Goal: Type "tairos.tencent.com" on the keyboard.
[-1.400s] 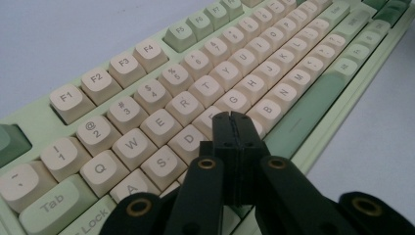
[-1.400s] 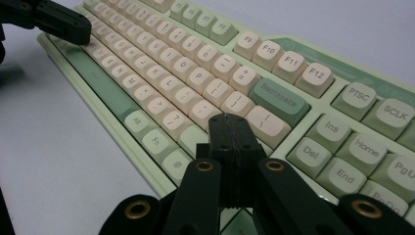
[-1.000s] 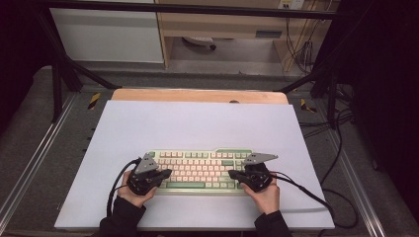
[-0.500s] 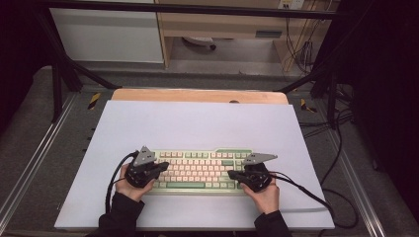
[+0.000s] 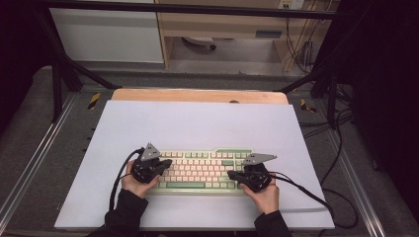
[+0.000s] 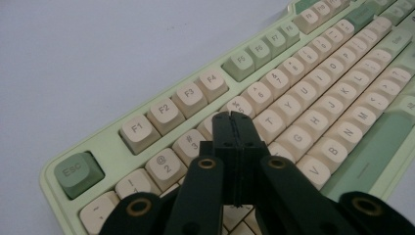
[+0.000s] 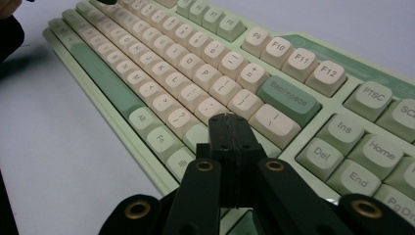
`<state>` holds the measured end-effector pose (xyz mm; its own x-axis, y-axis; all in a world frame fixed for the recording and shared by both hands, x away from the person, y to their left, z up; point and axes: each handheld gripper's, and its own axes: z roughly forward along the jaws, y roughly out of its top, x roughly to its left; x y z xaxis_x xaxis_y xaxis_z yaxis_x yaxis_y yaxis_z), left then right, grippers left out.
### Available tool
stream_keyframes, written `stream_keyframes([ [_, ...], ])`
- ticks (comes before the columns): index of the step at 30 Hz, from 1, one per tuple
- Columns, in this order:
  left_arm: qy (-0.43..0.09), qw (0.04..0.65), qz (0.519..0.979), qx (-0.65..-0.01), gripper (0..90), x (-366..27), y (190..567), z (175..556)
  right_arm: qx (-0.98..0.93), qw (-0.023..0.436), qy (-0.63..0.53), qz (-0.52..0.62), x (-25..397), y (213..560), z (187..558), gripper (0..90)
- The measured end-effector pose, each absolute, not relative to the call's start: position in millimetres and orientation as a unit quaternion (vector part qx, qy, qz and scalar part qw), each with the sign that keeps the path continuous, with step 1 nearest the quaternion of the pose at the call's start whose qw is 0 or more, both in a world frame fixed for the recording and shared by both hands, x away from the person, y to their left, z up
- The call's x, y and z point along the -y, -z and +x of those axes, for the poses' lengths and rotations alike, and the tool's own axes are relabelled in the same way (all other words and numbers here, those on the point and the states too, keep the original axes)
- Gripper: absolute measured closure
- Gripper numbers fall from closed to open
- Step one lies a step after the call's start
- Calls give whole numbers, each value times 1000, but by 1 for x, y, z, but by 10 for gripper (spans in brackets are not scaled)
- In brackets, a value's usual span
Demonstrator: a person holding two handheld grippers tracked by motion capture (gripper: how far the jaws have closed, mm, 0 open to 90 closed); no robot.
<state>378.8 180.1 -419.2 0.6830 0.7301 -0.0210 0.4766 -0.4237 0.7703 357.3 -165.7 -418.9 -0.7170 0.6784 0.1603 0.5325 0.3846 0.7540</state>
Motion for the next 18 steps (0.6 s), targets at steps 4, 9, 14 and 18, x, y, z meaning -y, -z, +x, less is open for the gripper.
stream_keyframes([
  [4, -161, 393, 829, -365, 900, -180, 421, 379, -826, 87, -417, 368, 165, 419, 357, 900],
  [9, -159, 389, 831, -364, 900, -179, 424, 379, -826, 86, -418, 368, 165, 419, 357, 900],
  [14, -159, 388, 832, -363, 900, -179, 427, 379, -826, 86, -418, 368, 165, 419, 357, 900],
  [18, -160, 389, 832, -361, 900, -179, 428, 379, -826, 86, -418, 368, 165, 419, 357, 900],
])
